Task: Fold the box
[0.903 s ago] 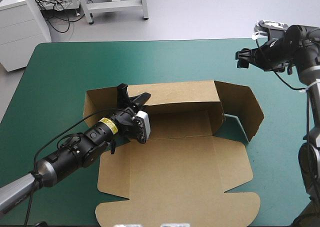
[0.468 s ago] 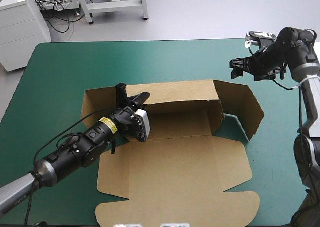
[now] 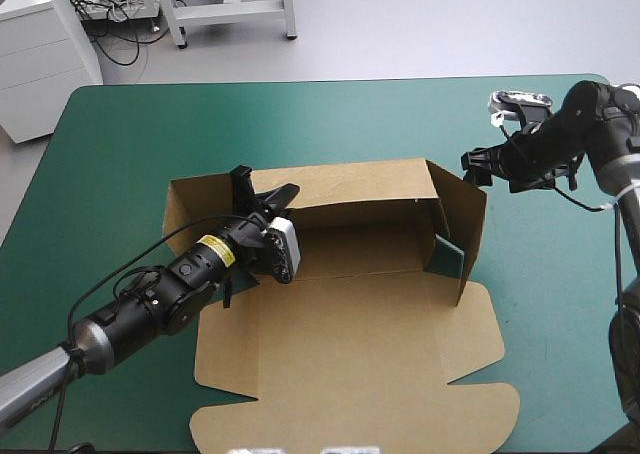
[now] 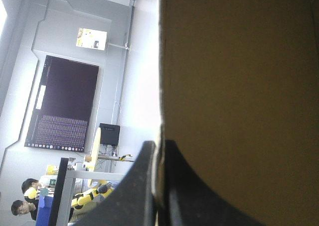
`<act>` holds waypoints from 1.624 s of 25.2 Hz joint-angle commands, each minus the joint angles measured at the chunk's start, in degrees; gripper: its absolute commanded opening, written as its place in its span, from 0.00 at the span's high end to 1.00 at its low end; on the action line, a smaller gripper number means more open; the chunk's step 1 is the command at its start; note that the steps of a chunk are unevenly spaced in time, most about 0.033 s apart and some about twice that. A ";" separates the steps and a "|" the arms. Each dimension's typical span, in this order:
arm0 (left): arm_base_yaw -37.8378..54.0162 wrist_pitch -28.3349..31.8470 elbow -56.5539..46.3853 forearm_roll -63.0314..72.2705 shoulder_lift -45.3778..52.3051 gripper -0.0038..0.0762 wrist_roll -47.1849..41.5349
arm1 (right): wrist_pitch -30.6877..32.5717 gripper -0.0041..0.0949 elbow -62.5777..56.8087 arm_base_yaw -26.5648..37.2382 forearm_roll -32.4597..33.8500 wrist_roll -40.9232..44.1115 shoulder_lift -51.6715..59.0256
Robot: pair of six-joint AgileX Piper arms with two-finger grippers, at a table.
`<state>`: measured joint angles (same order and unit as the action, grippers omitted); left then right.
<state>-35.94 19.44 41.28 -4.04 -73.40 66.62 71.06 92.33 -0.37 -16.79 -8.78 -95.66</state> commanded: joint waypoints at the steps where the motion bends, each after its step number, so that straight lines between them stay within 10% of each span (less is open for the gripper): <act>1: -0.22 4.28 1.57 2.14 1.66 0.99 -0.90 | 0.41 0.26 -0.17 0.29 -1.78 -1.77 5.15; 30: -0.22 3.29 1.57 2.00 1.56 0.99 -0.80 | -12.94 0.26 -28.56 -1.67 -28.71 -40.53 17.68; 41: -0.22 -3.12 1.57 1.32 1.56 0.99 1.35 | -25.25 0.26 -28.46 -11.24 -25.10 -41.10 17.46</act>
<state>-35.94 16.78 41.50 -3.80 -73.40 68.58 48.98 62.40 -10.94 -40.16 -49.79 -80.03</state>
